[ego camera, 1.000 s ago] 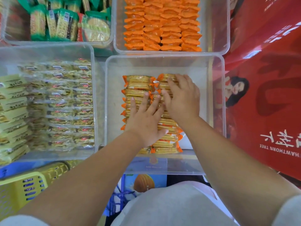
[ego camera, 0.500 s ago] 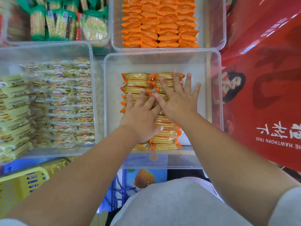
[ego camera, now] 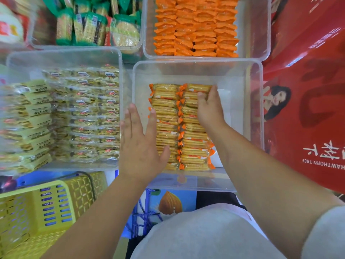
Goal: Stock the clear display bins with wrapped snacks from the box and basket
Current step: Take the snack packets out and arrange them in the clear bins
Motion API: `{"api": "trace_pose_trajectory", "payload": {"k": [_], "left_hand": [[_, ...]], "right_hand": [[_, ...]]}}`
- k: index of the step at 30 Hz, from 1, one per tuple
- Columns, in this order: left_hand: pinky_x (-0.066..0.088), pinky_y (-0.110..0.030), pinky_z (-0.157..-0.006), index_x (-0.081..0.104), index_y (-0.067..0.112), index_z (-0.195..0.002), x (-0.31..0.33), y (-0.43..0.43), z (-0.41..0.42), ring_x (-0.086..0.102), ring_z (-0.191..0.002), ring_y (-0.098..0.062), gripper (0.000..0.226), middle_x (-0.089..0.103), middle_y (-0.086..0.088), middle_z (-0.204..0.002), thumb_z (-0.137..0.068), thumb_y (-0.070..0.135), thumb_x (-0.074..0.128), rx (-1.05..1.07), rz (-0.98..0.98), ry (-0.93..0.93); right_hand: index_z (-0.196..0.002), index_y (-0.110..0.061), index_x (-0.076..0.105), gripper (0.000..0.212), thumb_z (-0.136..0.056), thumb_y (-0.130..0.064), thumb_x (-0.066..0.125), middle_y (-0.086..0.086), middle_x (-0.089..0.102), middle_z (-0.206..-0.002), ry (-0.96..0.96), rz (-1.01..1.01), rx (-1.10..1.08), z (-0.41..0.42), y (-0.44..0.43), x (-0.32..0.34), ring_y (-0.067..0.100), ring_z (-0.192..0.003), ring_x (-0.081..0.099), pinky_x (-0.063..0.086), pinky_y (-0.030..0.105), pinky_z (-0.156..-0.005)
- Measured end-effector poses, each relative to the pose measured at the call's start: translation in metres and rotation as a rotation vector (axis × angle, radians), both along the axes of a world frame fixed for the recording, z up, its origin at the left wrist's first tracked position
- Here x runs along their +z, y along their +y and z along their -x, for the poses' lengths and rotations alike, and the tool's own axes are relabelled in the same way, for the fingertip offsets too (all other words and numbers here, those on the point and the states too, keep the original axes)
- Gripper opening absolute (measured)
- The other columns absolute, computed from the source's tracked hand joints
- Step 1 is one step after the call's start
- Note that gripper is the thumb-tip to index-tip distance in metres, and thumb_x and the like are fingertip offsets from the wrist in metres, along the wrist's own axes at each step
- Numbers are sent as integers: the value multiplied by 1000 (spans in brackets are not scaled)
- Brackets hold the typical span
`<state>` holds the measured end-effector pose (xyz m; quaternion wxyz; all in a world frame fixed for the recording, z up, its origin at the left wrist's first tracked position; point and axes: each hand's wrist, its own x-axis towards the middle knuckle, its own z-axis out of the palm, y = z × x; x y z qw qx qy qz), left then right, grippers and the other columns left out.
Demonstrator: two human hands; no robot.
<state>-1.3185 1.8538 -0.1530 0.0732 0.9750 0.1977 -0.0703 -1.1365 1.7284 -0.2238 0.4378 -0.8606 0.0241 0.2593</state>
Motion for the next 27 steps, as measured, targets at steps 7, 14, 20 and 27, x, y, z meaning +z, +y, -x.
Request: {"api": "trace_pose_trajectory", "payload": {"k": [7, 14, 20, 27], "left_hand": [[8, -55, -126, 27, 11, -162, -1, 1, 0, 1, -157, -47, 100, -2, -35, -167, -82, 54, 70, -6, 12, -1], [2, -52, -127, 26, 13, -162, 0, -2, 0, -3, -158, -44, 96, -7, -32, -168, -86, 54, 65, 24, -8, 31], [-3, -51, -126, 24, 12, -163, 2, -3, -1, -8, -158, -43, 92, -11, -30, -168, -90, 49, 64, 30, 4, 41], [-10, -49, -123, 21, 16, -163, 0, -3, -2, -13, -157, -43, 88, -17, -31, -166, -92, 53, 58, 8, -45, 75]], "right_hand": [[-159, -16, -15, 97, -99, -49, 54, 0, -18, -168, 4, 244, 325, 4, 3, -2, 22, -155, 12, 30, 38, -116], [-161, -25, -2, 88, -96, -66, 41, 8, -9, -169, -204, 439, 471, 6, -24, 19, 34, -155, -1, 13, 55, -123], [-156, -40, -18, 78, -97, -72, 21, 7, -40, -159, -118, 582, 679, 53, -45, 16, 36, -148, -32, -1, 65, -120], [-153, -38, -26, 90, -90, -82, 20, 13, -53, -149, -132, 577, 743, 73, -28, 6, 34, -143, -42, -4, 53, -124]]}}
